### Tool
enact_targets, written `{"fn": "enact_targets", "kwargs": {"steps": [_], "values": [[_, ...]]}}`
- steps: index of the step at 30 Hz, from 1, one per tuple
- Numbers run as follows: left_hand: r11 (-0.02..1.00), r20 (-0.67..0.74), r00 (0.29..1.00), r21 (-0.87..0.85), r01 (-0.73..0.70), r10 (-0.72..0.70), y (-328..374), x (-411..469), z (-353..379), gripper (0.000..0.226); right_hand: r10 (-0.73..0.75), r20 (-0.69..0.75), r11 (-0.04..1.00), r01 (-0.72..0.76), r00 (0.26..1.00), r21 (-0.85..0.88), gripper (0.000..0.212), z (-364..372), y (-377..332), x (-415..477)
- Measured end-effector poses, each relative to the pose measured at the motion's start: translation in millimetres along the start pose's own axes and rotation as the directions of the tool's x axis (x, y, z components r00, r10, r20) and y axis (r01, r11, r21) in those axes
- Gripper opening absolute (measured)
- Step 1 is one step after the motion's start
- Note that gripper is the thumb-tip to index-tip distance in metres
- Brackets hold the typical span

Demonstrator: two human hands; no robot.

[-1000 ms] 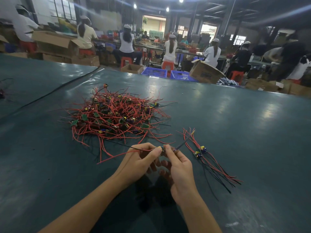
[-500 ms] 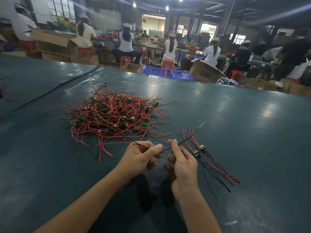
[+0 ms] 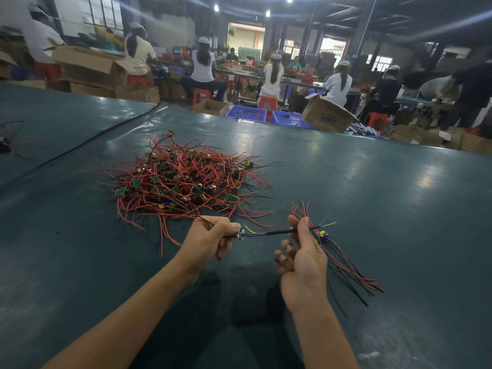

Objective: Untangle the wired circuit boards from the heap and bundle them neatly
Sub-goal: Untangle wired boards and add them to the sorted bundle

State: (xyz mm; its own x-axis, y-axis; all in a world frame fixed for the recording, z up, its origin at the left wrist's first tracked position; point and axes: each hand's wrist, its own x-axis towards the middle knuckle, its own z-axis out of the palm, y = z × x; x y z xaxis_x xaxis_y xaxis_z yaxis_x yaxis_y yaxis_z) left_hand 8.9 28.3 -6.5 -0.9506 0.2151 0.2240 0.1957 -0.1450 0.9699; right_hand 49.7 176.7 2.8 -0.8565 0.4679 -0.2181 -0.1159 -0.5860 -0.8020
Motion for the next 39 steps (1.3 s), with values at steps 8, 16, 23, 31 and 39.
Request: {"fn": "enact_targets", "kwargs": {"steps": [8, 16, 23, 31, 39], "values": [[0.983, -0.112, 0.993, -0.184, 0.023, -0.044, 2.1, 1.7, -10.2, 0.059, -0.046, -0.095, 0.993, 0.056, 0.994, 0.108, 0.026, -12.9, -10.5, 9.7], [0.994, -0.063, 0.998, -0.110, -0.023, 0.016, 1.5, 3.8, -10.4, 0.047, 0.080, 0.083, 0.993, -0.087, 0.993, 0.081, 0.057, -14.4, -5.2, 7.7], [0.999, 0.120, 0.993, 0.047, -0.006, 0.001, -5.0, -0.3, -1.2, 0.029, 0.079, 0.273, 0.921, 0.034, 0.959, -0.389, 0.030, 6.8, 26.5, -13.0], [0.996, 0.147, 0.989, 0.091, 0.009, -0.022, -7.8, 0.9, -0.9, 0.032, 0.064, 0.232, 0.925, 0.030, 0.971, -0.379, 0.022, 5.9, 27.7, -9.6], [1.000, 0.147, 0.989, 0.002, 0.025, -0.025, -11.1, 1.5, -6.3, 0.052, 0.150, 0.274, 0.890, -0.009, 0.950, -0.456, 0.058, 6.0, 26.2, -17.5]]}}
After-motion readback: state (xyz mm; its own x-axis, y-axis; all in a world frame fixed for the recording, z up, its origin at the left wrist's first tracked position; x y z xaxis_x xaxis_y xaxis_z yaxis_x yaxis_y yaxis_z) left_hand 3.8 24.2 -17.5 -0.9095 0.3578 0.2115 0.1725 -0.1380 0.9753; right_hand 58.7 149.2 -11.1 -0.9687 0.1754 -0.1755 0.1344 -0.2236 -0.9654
